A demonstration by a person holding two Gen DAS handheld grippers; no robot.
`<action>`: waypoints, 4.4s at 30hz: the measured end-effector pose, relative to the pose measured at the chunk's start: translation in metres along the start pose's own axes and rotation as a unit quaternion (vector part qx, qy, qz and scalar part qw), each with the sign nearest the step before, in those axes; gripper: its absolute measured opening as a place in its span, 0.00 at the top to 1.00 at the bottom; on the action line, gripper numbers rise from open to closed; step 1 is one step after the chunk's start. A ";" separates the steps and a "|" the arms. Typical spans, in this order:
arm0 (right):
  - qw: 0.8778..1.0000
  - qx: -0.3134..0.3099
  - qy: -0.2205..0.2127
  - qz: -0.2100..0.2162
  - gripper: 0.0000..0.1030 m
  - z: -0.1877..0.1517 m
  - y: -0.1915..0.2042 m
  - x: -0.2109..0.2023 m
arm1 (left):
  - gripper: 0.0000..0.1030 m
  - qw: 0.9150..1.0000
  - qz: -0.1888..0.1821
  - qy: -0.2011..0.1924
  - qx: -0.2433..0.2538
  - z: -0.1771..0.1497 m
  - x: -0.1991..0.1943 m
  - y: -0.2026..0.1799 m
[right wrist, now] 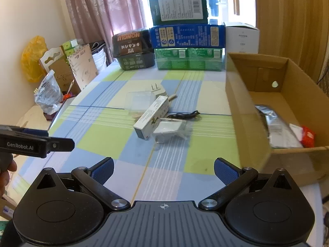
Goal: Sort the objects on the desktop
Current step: 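Move both tools back over the table toward the remaining items, then grasp the white printed box with the left tool while the right tool grasps the clear plastic case, then carry the white box and clear case into the cardboard box and open both tools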
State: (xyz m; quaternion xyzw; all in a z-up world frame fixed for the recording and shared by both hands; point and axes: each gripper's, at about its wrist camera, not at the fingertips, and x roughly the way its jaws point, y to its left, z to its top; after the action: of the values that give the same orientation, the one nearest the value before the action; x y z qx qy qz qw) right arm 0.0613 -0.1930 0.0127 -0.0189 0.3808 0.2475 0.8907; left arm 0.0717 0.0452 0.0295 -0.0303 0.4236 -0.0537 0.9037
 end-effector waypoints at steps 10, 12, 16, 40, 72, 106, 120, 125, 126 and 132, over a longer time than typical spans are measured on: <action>1.000 -0.009 -0.006 -0.018 0.11 0.001 -0.003 0.074 | 0.14 1.000 0.000 -0.009 0.016 0.019 0.054 0.008; 1.000 -0.012 -0.003 -0.023 0.12 0.004 -0.006 0.089 | 0.17 1.000 0.000 -0.007 0.015 0.022 0.068 0.009; 1.000 -0.005 -0.002 -0.023 0.14 0.008 -0.013 0.116 | 0.22 1.000 0.018 -0.010 0.011 0.027 0.095 0.010; 0.998 -0.009 -0.002 -0.054 0.59 0.019 -0.029 0.163 | 0.22 0.999 -0.011 -0.031 0.015 0.019 0.141 0.004; 0.994 -0.093 -0.013 -0.059 0.25 0.032 -0.062 0.185 | 0.67 0.991 -0.073 -0.037 0.109 0.039 0.184 -0.030; 0.999 -0.012 0.017 -0.050 0.66 -0.032 -0.017 0.096 | 0.79 0.985 -0.070 0.013 0.155 -0.013 0.113 -0.025; 0.998 -0.024 0.013 -0.055 0.58 -0.040 -0.017 0.105 | 0.76 0.986 -0.049 0.020 0.161 -0.003 0.130 -0.038; 0.998 -0.017 0.008 -0.057 0.63 -0.039 -0.016 0.107 | 0.76 0.986 -0.046 0.031 0.156 -0.004 0.141 -0.040; 0.998 -0.015 0.008 -0.057 0.65 -0.039 -0.016 0.107 | 0.78 0.986 -0.046 0.035 0.155 -0.004 0.142 -0.040; 0.998 -0.017 0.003 -0.061 0.69 -0.037 -0.014 0.103 | 0.79 0.987 -0.043 0.047 0.148 -0.005 0.140 -0.037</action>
State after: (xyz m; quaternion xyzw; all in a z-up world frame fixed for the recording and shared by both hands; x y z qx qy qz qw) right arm 0.1033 -0.1700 -0.0865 -0.0576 0.3775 0.1992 0.9025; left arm 0.1543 -0.0089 -0.0761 0.0879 0.4514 -0.1558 0.8742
